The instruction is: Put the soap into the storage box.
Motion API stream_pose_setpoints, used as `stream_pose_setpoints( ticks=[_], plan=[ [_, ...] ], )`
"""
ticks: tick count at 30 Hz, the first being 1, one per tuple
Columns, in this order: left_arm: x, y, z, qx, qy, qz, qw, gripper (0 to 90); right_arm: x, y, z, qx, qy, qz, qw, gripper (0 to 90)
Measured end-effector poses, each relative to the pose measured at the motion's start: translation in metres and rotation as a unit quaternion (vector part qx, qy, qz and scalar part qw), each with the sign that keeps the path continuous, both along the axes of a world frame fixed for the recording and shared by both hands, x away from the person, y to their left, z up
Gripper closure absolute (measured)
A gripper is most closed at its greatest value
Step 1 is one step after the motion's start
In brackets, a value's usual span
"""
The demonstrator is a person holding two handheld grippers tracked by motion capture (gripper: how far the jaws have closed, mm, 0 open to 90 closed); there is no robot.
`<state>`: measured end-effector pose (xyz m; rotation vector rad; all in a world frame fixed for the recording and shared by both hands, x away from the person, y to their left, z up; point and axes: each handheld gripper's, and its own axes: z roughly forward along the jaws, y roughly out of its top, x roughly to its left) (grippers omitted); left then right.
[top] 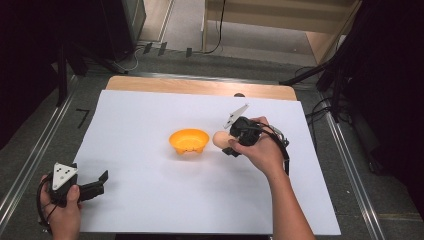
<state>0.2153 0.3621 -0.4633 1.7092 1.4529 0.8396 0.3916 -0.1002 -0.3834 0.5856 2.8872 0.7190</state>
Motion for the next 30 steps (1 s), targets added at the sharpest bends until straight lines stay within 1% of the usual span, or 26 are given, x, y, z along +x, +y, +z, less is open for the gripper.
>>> stream_pose_setpoints(
  ticks=[2, 3, 4, 6, 8, 10, 12, 13, 15, 16, 17, 18, 24, 26, 27, 30],
  plan=[
    [0.000, 0.000, 0.000, 0.000, -0.001, 0.000, 1.0000, 0.0, 0.003, 0.003, 0.001, 0.000, -0.007, 0.010, 0.9999, 33.6],
    [0.000, 0.000, 0.000, 0.000, -0.001, 0.000, 1.0000, 0.0, 0.003, 0.005, 0.001, 0.000, -0.008, 0.014, 0.9999, 33.6],
    [0.000, 0.000, 0.000, 0.001, -0.002, 0.001, 1.0000, 0.0, 0.004, 0.006, 0.002, -0.003, -0.005, 0.011, 0.9999, 33.6],
    [-0.001, 0.000, 0.000, 0.003, -0.002, 0.001, 1.0000, 0.0, 0.006, 0.008, 0.003, 0.000, -0.012, 0.017, 0.9998, 33.6],
    [-0.001, 0.000, 0.000, 0.001, -0.002, 0.001, 1.0000, 0.0, 0.008, 0.010, 0.004, 0.004, -0.011, 0.022, 0.9997, 33.6],
    [0.000, 0.000, 0.000, 0.000, -0.002, 0.000, 1.0000, 0.0, 0.009, 0.013, 0.004, 0.001, -0.015, 0.031, 0.9994, 33.6],
    [0.000, 0.000, 0.000, 0.000, -0.002, 0.000, 1.0000, 0.0, 0.010, 0.017, 0.005, -0.005, -0.014, 0.034, 0.9993, 33.6],
    [0.000, 0.000, 0.000, 0.000, -0.002, 0.000, 1.0000, 0.0, 0.011, 0.018, 0.005, -0.003, -0.016, 0.036, 0.9992, 33.6],
    [0.000, 0.000, 0.000, -0.001, -0.001, 0.000, 1.0000, 0.0, 0.013, 0.021, 0.006, -0.004, -0.017, 0.043, 0.9989, 33.6],
    [0.000, 0.000, 0.000, -0.001, -0.001, 0.000, 1.0000, 0.0, 0.014, 0.023, 0.007, -0.002, -0.018, 0.051, 0.9985, 33.6],
    [0.000, 0.000, 0.000, 0.000, -0.001, 0.000, 1.0000, 0.0, 0.014, 0.025, 0.007, -0.002, -0.014, 0.054, 0.9984, 33.6],
    [0.000, 0.000, 0.000, 0.000, 0.000, 0.000, 1.0000, 0.0, 0.015, 0.027, 0.008, 0.000, -0.015, 0.059, 0.9981, 33.6],
    [0.000, 0.000, 0.000, -0.001, -0.001, 0.001, 1.0000, 0.0, 0.018, 0.042, 0.011, -0.009, -0.022, 0.077, 0.9967, 33.6],
    [0.000, 0.001, 0.000, -0.001, 0.000, 0.001, 1.0000, 0.0, 0.019, 0.046, 0.011, -0.008, -0.027, 0.083, 0.9962, 33.6],
    [0.000, 0.001, 0.000, -0.002, 0.000, 0.000, 1.0000, 0.0, 0.019, 0.049, 0.011, -0.008, -0.021, 0.083, 0.9963, 33.5],
    [0.000, 0.001, 0.000, -0.004, 0.001, 0.003, 1.0000, 0.0, 0.019, 0.056, 0.010, -0.011, -0.022, 0.092, 0.9954, 33.5]
  ],
)
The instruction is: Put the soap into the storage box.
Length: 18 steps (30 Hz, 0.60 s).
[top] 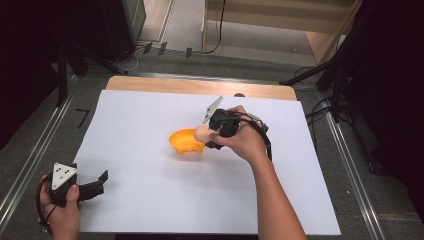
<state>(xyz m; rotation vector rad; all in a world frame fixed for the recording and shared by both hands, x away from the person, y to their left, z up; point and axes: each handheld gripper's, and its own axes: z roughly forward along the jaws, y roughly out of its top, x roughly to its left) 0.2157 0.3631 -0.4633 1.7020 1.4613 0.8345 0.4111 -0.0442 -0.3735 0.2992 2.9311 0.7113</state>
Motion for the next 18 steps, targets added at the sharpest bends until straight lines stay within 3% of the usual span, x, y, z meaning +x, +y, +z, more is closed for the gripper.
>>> stream_pose_setpoints(
  ticks=[18],
  plan=[
    [0.000, 0.001, 0.000, -0.002, 0.002, -0.004, 1.0000, 0.0, 0.009, 0.040, -0.006, -0.024, 0.005, 0.051, 0.9984, 33.5]
  ],
)
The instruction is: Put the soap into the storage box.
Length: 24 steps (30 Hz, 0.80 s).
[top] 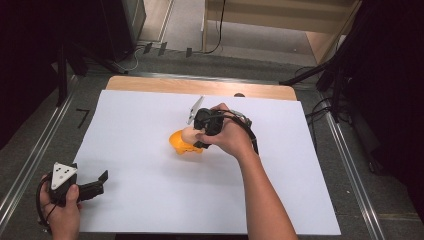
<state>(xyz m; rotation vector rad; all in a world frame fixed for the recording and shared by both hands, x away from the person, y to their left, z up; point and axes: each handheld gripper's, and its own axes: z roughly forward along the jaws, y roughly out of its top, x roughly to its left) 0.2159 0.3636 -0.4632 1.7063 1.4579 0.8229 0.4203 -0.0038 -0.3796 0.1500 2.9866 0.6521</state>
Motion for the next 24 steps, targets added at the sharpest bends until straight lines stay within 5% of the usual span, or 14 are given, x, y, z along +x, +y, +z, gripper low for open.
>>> stream_pose_setpoints(
  ticks=[24],
  plan=[
    [0.000, 0.001, 0.000, -0.006, -0.001, -0.002, 1.0000, 0.0, 0.007, 0.022, -0.010, -0.020, 0.024, 0.010, 0.9995, 33.0]
  ],
)
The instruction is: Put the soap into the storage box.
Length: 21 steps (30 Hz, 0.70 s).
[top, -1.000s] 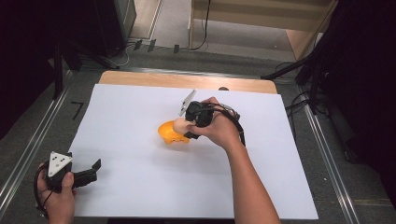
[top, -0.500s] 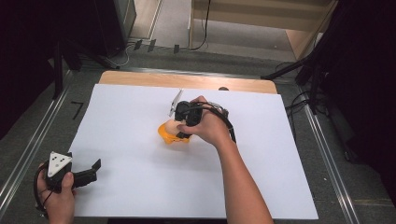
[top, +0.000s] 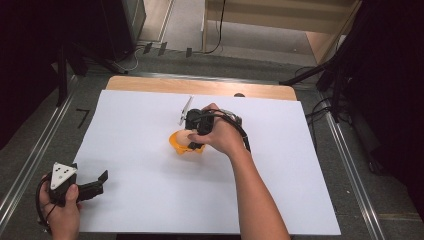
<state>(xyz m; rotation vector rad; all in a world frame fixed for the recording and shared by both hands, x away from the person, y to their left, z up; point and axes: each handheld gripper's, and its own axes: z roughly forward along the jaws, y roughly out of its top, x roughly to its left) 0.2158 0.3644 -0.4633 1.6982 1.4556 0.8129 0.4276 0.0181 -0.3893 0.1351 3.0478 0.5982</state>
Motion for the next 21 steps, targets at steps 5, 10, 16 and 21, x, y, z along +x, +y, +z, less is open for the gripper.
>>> stream_pose_setpoints(
  ticks=[5, 10, 16, 21],
  plan=[
    [0.000, 0.000, 0.000, 0.000, 0.002, -0.001, 1.0000, 0.0, 0.000, -0.002, 0.002, 0.014, -0.004, 0.004, 0.9999, 32.8],
    [0.000, 0.001, 0.000, 0.000, 0.001, 0.000, 1.0000, 0.0, -0.003, -0.002, 0.004, 0.018, -0.009, 0.000, 0.9998, 31.1],
    [0.000, 0.001, 0.000, -0.003, 0.001, 0.001, 1.0000, 0.0, -0.005, -0.010, 0.003, 0.032, -0.005, -0.020, 0.9993, 29.1],
    [0.000, 0.001, 0.000, -0.002, 0.001, 0.001, 1.0000, 0.0, -0.007, -0.022, 0.005, 0.042, -0.011, -0.040, 0.9983, 25.0]
  ],
)
